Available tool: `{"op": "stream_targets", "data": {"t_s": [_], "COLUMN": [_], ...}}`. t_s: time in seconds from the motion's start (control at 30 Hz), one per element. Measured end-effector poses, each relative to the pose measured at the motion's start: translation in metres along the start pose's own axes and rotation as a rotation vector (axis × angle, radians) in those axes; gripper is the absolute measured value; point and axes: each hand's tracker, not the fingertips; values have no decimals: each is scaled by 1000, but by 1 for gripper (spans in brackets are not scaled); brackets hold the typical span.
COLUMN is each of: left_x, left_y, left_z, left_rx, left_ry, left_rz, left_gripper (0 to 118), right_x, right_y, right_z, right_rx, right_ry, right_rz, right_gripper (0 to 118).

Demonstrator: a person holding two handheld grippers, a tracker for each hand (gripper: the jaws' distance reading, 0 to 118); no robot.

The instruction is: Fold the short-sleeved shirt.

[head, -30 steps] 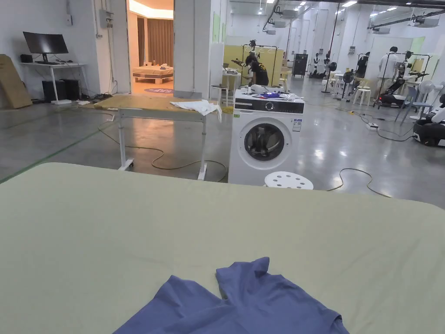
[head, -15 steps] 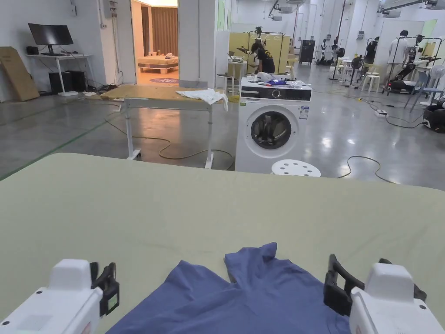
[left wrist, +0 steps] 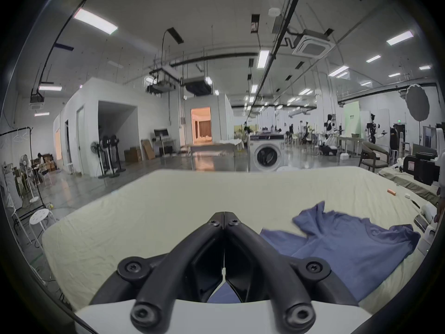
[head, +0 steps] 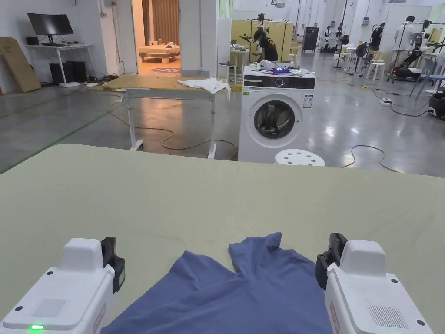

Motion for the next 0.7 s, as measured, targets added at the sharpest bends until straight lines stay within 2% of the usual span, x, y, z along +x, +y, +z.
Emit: {"op": "stream_targets", "data": {"t_s": [0.17, 0.3, 0.33, 0.37, 0.4, 0.43, 0.47, 0.5, 0.7], "left_x": [-57, -104, -112, -120, -127, -131, -134, -136, -122], "left_y": [-23, -51, -59, -67, -74, -81, -88, -95, -123], "left_z": [-15, -32, -36, -41, -46, -50, -54, -57, -70], "left_rx": [-226, -428, -474, -522, -567, -604, -631, -653, -774], "left_ry": [8, 39, 40, 39, 34, 49, 68, 88, 123], "left_rz": [27, 108, 135, 161, 178, 195, 206, 204, 197], "left_gripper": [0, 0, 4, 13, 29, 58, 75, 81, 78], "right_x": [-2, -4, -5, -6, -6, -6, -6, -6, -3], "right_y": [-13, -29, -32, -36, -39, -43, -45, -48, -59], "right_z": [-8, -13, -14, -15, -16, -17, -18, -19, -28], "right_rx": [-51, -103, -115, -130, -144, -157, -166, -174, -224], "right_ry": [25, 42, 44, 48, 54, 57, 59, 60, 55], "right_rz": [13, 12, 13, 14, 14, 13, 13, 15, 27], "right_gripper": [2, 2, 2, 2, 2, 2, 2, 2, 2]}}
